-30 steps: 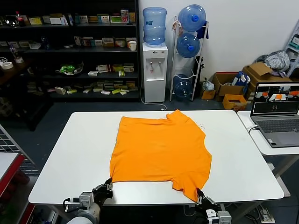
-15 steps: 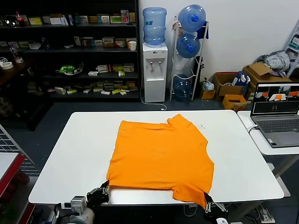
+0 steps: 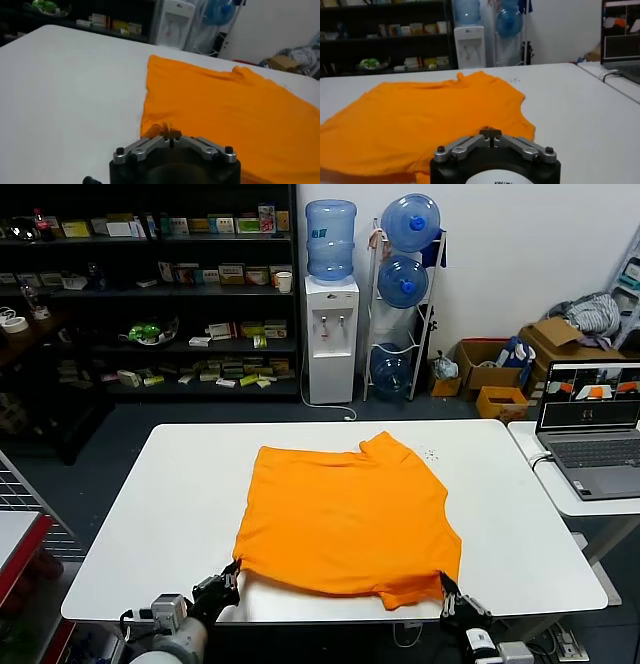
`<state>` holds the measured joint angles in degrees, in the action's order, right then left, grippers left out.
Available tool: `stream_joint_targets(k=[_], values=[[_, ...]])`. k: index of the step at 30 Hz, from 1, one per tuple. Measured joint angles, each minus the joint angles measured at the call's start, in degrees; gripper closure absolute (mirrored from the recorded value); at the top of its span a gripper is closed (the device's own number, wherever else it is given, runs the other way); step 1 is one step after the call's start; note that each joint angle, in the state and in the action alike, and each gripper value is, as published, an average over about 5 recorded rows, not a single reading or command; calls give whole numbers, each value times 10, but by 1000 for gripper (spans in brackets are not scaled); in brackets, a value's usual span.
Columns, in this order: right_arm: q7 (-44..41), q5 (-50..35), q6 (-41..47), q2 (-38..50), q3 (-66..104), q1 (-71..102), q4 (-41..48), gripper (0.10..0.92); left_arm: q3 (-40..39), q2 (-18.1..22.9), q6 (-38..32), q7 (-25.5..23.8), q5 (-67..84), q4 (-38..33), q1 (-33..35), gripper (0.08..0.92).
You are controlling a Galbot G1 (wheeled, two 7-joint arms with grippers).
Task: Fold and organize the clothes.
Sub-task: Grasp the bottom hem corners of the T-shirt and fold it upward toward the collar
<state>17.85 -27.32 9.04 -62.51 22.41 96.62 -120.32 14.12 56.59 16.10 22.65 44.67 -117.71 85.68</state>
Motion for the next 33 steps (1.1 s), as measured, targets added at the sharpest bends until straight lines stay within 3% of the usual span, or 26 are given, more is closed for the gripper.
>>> stream_joint_targets(k=[22, 27, 33], values=[[38, -52, 26, 20, -122, -283, 174, 888, -75, 30, -14, 3, 24, 155, -220, 906], [40, -53, 33, 18, -139, -304, 190, 766, -84, 35, -14, 3, 20, 180, -246, 867], [37, -49, 35, 19, -141, -314, 200, 593, -84, 36, -9, 7, 12, 194, -258, 702]])
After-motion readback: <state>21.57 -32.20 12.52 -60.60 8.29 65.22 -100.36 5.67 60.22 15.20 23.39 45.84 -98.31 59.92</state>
